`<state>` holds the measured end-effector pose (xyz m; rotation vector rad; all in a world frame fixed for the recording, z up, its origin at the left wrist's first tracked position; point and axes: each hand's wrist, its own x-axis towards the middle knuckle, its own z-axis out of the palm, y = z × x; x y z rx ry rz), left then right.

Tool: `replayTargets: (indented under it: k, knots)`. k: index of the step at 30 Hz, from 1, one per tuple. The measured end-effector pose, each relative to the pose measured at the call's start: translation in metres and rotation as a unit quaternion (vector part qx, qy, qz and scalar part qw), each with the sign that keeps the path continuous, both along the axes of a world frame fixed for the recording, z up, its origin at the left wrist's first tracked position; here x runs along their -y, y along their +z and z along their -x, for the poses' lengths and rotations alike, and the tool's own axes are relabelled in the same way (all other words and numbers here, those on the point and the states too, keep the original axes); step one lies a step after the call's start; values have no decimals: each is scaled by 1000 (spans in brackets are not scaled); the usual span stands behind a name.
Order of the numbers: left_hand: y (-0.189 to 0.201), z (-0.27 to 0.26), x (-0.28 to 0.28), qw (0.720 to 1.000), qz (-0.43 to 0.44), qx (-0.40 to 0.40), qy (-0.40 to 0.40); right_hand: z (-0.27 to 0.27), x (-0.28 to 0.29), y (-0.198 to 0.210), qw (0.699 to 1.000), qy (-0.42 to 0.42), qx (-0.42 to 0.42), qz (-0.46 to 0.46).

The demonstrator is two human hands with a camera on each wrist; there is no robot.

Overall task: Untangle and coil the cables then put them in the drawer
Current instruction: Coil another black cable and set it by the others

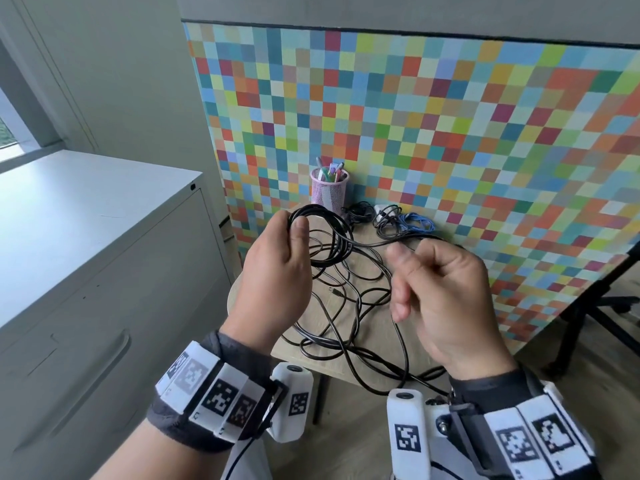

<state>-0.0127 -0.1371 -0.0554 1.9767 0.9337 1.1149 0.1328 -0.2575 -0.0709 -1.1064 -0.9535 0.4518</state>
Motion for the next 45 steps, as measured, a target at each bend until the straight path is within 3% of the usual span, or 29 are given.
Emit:
replayTargets:
  k: [3, 5, 7, 9, 11, 18, 24, 27, 29, 31, 34, 36, 38, 41, 45]
  knots:
    - [0, 0, -2, 1000, 7, 7, -3, -2, -1, 8, 988, 16, -153, -12]
    - [-1, 0, -3, 1000, 19, 16, -8, -4, -1, 11, 982, 9, -186, -26]
    - [-4, 1, -3, 999, 36, 33, -17, -4, 0, 10, 993, 2, -116, -34]
    - [-5, 1, -1, 995, 68, 60, -29, -1, 1, 8, 1000, -20, 18, -2]
    - [-5, 0, 0, 989, 107, 91, -46, 3, 0, 4, 989, -40, 133, 50]
    - [0, 2, -1, 975, 141, 150, -90, 9, -6, -1, 972, -45, 206, 104]
    - [0, 7, -2, 949, 195, 206, -141, -11, -8, 4, 929, -190, 315, 38]
    - [4, 5, 5, 917, 241, 254, -190, -11, -14, 3, 954, -181, 237, 32]
    - [7, 2, 11, 894, 272, 287, -210, -1, -18, -1, 985, -117, 118, 37]
    - [5, -3, 14, 889, 275, 298, -212, 12, -20, 0, 999, -37, -5, 28]
    - [-4, -5, 11, 916, 221, 268, -199, 27, -15, 8, 985, 82, -155, -9]
    - [-7, -4, 9, 956, 133, 197, -169, 34, -15, 8, 987, 100, -124, -11]
    - [-9, -2, 9, 978, 62, 136, -146, 35, -19, 3, 993, 67, -97, 5]
    - [-6, 0, 12, 986, 2, 63, -152, 34, -24, -1, 987, 38, -152, 30]
    - [-14, 3, 5, 988, -102, -73, -89, 28, -23, 0, 972, 49, -217, 70]
